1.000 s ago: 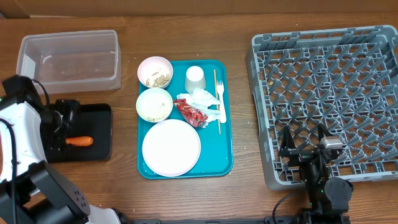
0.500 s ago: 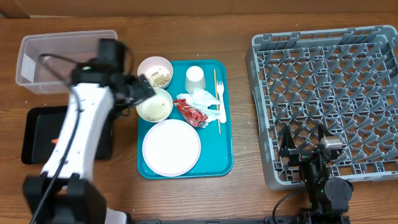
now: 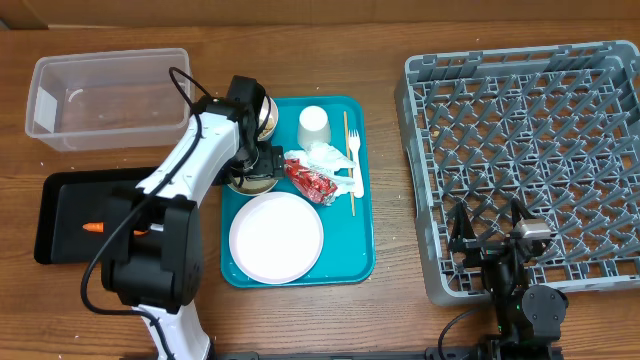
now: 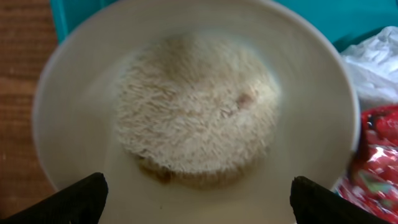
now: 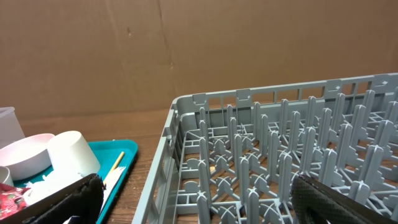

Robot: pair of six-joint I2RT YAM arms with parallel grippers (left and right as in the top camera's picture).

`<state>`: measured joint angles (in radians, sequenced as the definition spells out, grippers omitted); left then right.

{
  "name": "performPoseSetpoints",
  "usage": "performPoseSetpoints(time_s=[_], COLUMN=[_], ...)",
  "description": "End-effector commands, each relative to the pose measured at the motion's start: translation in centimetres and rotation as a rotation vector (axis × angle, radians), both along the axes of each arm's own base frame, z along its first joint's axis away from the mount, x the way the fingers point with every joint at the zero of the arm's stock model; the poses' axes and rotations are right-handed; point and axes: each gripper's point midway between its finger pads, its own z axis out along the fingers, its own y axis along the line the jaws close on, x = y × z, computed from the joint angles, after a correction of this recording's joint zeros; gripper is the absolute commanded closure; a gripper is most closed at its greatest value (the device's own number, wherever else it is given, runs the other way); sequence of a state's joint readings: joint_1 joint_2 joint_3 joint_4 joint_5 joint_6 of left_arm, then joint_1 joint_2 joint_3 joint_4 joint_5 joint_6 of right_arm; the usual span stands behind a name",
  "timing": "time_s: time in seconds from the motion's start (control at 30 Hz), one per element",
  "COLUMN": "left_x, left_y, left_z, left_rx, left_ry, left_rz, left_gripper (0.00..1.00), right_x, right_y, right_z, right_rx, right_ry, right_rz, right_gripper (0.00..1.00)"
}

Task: Sort waste into correct bins and load items into the dishwasher rack
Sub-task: 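Move the left gripper to the rice bowl and grasp its rim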

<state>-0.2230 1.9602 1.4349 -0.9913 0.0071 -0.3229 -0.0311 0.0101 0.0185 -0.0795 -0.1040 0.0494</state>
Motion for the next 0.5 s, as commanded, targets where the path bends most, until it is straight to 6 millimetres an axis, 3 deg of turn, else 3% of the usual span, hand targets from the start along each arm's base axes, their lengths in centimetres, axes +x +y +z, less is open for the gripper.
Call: performPoseSetpoints(time_s=[0.0, 0.27, 0.47], left_x=[0.2, 0.8, 2.2], left_y=[-1.0, -1.2, -1.5], left_z=[-1.4, -1.0, 3.4], left_rx=[-0.019, -0.019, -0.030], left_ry=[0.016, -0.009, -0.074], left_rz=[-0.144, -0.165, -0.161], left_gripper=[0.04, 0.06, 0.04], right_x=[0.0, 0.0, 0.0], right_y=[-0.2, -0.2, -0.2], right_z=[-0.3, -0.3, -0.3], right_rx=[0.002, 0.002, 0.002], right_ry=[0.001, 0.001, 0.001], right_rz=[-0.008, -0.008, -0.008], right_gripper=[0.00, 0.00, 0.00])
